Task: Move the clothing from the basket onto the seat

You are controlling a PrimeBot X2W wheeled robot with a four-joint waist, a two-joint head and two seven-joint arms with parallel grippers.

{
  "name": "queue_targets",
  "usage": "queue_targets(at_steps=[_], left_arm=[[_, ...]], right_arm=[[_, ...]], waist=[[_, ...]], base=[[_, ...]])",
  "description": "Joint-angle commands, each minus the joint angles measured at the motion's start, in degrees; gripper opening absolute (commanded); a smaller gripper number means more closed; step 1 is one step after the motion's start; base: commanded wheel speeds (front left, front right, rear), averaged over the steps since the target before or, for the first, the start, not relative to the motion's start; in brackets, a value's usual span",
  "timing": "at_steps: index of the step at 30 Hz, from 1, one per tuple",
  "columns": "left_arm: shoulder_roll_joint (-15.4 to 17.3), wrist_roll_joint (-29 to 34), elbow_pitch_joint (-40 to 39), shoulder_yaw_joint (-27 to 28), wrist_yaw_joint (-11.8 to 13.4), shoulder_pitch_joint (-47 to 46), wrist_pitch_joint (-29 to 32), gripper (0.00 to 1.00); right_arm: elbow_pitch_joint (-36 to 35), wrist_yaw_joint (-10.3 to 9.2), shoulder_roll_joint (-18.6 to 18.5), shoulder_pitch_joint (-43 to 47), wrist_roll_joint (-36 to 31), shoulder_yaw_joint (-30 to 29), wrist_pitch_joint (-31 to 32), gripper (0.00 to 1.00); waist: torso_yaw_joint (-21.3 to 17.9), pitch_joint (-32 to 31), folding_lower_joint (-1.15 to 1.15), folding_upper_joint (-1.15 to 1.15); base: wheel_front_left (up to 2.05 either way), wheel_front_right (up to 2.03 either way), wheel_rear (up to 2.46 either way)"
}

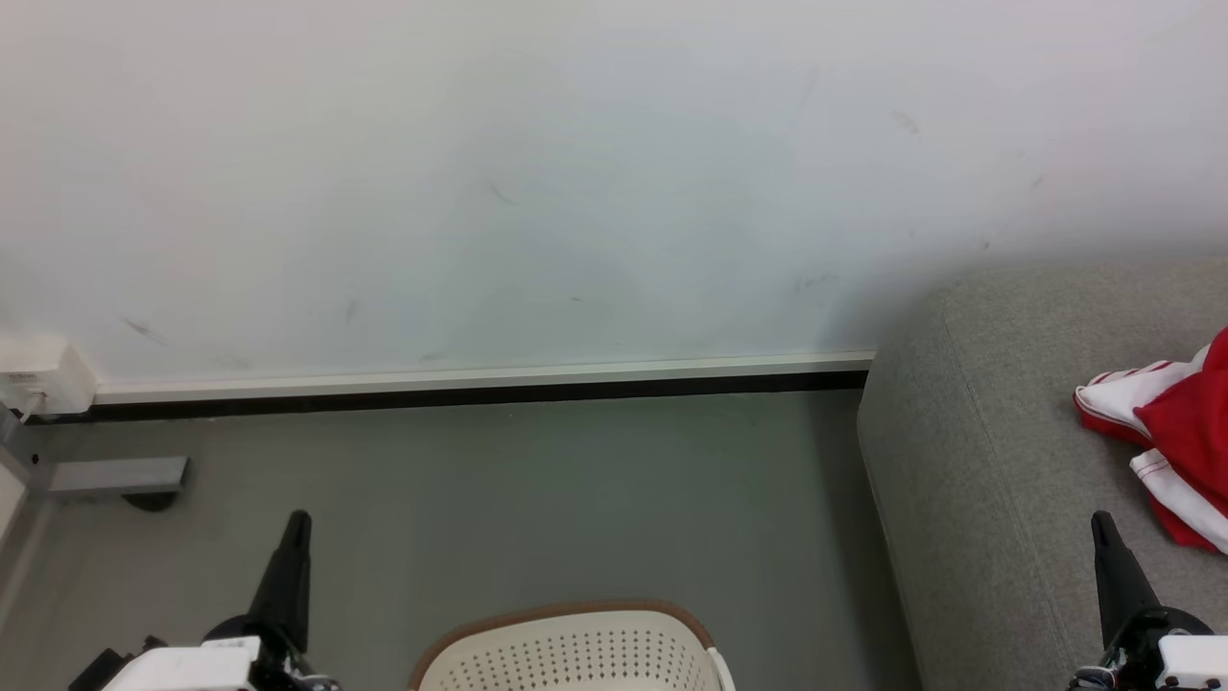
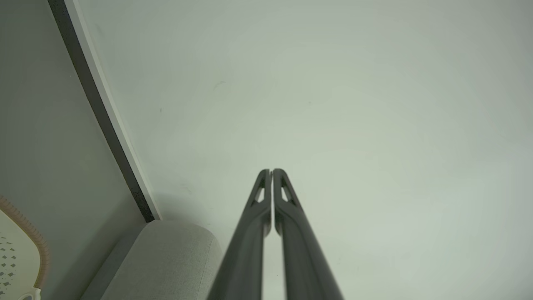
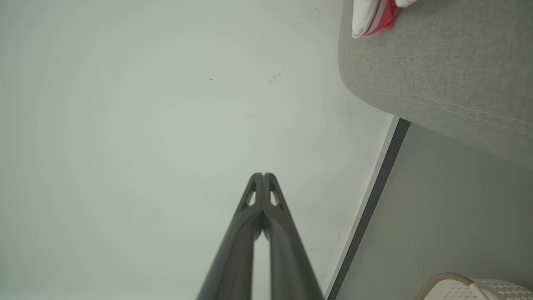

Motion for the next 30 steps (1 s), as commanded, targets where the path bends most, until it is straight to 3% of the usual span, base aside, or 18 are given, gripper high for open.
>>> queue_targets(at_steps=[1,30], left_arm=[[0.1,-0.8,-0.2,0.1,-0.4,-0.4,0.3,0.00],[0.1,-0.8,-0.2,0.1,-0.4,-0.4,0.3,0.00]], right_arm=[[-0.3,-0.12,0.1,-0.7,-0.1,-0.3,0.1,0.00],[-0.3,-0.12,0.2,-0.7,-0.2,-0.3,0.2,0.00]], waist=[[0.0,0.0,0.00,0.00],[0.0,0.0,0.00,0.00]], base=[[0.00,0.00,0.00],[0.00,0.00,0.00]])
